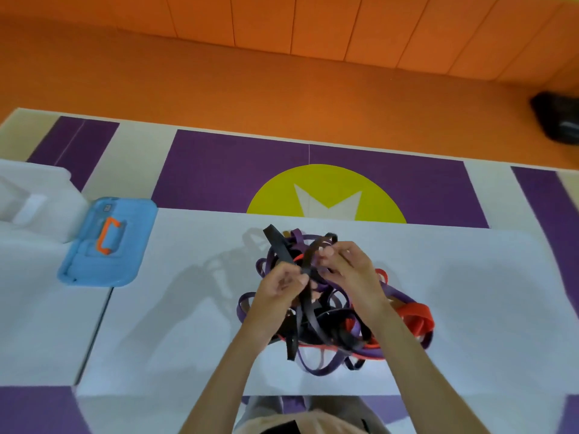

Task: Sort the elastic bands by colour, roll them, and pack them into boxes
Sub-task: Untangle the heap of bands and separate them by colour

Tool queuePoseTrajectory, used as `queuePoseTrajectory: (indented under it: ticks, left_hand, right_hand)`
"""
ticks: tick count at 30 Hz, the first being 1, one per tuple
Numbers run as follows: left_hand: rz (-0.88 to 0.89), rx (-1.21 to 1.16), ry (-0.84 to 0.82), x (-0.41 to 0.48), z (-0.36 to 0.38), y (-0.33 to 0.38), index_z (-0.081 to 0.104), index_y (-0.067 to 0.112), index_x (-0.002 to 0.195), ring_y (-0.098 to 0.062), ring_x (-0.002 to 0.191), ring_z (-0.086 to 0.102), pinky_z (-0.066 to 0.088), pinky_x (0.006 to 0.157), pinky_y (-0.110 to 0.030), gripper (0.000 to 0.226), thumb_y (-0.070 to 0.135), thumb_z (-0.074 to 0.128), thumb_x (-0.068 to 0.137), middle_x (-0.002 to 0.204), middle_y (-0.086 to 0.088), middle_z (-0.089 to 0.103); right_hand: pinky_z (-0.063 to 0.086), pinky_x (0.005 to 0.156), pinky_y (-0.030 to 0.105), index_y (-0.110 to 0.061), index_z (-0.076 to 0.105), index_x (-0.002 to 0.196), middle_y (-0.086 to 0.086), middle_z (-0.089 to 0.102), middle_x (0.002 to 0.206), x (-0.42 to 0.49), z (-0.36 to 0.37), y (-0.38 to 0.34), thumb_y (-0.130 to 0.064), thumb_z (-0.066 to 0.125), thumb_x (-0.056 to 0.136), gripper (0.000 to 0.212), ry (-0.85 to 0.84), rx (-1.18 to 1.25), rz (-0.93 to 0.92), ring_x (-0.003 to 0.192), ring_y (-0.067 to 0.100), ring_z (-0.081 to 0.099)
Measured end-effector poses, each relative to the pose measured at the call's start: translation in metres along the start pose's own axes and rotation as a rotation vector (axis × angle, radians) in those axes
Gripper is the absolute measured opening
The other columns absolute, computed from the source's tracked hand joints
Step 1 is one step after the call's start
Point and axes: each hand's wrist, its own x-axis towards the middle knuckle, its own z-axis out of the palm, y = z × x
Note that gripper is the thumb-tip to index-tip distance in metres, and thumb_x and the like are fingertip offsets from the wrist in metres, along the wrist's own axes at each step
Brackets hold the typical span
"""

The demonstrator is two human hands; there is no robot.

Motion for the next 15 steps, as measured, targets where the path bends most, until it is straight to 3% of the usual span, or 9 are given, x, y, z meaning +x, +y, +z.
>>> queuePoseTrajectory:
  ticks: [2, 5, 8, 10, 13, 15]
  left_hand:
    - [0.040, -0.041, 0.067, -0.001, -0.007, 0.007, 0.066, 0.016, 0.098, -0.031, 0.084, 0.075, 0.061, 0.080, -0.038, 0.009, 0.024, 0.065, 0.102, 0.092, -0.011, 0.074]
    - [0.097, -0.058, 0.180, -0.002, -0.017, 0.021, 0.064, 0.011, 0.103, -0.035, 0.092, 0.078, 0.063, 0.078, -0.039, 0.005, 0.015, 0.063, 0.106, 0.099, -0.015, 0.078]
    - [0.158, -0.125, 0.258, -0.006, -0.021, 0.035, 0.062, 0.006, 0.107, -0.033, 0.100, 0.079, 0.065, 0.077, -0.035, 0.004, 0.010, 0.061, 0.106, 0.107, -0.016, 0.080]
    - [0.198, -0.131, 0.285, -0.012, -0.020, 0.042, 0.061, 0.003, 0.110, -0.030, 0.101, 0.079, 0.064, 0.077, -0.031, 0.008, 0.009, 0.059, 0.107, 0.108, -0.015, 0.080]
    - [0.244, -0.196, 0.325, -0.019, -0.020, 0.050, 0.061, 0.005, 0.108, -0.034, 0.102, 0.079, 0.066, 0.082, -0.040, 0.006, 0.008, 0.057, 0.108, 0.110, -0.018, 0.078]
    - [0.272, -0.254, 0.359, -0.022, -0.021, 0.058, 0.062, 0.009, 0.104, -0.035, 0.100, 0.079, 0.066, 0.084, -0.043, 0.007, 0.008, 0.057, 0.108, 0.107, -0.016, 0.078]
  right_hand:
    - [0.061, 0.097, 0.040, -0.007, 0.062, 0.122, 0.010, 0.077, 0.120, -0.015, 0.002, 0.012, -0.045, 0.066, 0.101, 0.043, -0.143, -0.077, 0.075, 0.117, 0.033, 0.073]
    - [0.054, 0.105, 0.032, -0.016, 0.066, 0.123, 0.004, 0.072, 0.125, -0.038, 0.010, 0.028, -0.056, 0.054, 0.106, 0.046, -0.359, -0.278, 0.105, 0.120, 0.020, 0.069]
    - [0.056, 0.090, 0.027, -0.036, 0.069, 0.102, -0.007, 0.070, 0.095, -0.051, 0.025, 0.033, -0.044, 0.067, 0.103, 0.008, -0.486, -0.416, 0.120, 0.095, 0.010, 0.071]
    - [0.054, 0.080, 0.018, -0.045, 0.062, 0.087, -0.014, 0.065, 0.081, -0.054, 0.028, 0.031, -0.034, 0.074, 0.100, 0.021, -0.461, -0.499, 0.046, 0.079, 0.002, 0.066]
    - [0.057, 0.076, 0.025, -0.028, 0.060, 0.090, -0.004, 0.070, 0.075, -0.052, 0.023, 0.018, -0.030, 0.075, 0.099, 0.018, -0.456, -0.501, -0.010, 0.072, 0.014, 0.071]
    - [0.058, 0.068, 0.028, -0.017, 0.062, 0.096, -0.007, 0.067, 0.073, -0.051, 0.020, 0.002, -0.028, 0.074, 0.100, 0.016, -0.468, -0.456, -0.020, 0.063, 0.013, 0.065]
